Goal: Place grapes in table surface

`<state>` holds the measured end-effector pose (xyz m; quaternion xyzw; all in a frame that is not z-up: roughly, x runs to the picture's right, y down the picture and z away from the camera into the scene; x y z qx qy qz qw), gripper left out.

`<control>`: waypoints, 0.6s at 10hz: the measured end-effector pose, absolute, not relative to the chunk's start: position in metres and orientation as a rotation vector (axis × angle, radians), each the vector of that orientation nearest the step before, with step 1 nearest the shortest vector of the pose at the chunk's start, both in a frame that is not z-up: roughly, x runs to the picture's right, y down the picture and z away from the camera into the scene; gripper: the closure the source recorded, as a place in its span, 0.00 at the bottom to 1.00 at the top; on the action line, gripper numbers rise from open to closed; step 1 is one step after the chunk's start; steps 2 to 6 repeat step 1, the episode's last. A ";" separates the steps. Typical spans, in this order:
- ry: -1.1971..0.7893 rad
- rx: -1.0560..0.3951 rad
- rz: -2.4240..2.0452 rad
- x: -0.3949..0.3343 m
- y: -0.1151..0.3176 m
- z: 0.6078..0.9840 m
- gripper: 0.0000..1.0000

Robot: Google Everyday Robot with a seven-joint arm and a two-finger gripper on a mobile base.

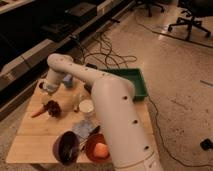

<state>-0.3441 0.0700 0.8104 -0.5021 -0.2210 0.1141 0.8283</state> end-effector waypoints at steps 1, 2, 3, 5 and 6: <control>-0.432 -1.086 0.249 -0.342 0.082 0.814 0.49; -0.432 -1.086 0.249 -0.342 0.082 0.814 0.49; -0.432 -1.086 0.249 -0.342 0.082 0.814 0.49; -0.432 -1.086 0.249 -0.342 0.082 0.814 0.49; -0.432 -1.086 0.249 -0.342 0.082 0.814 0.49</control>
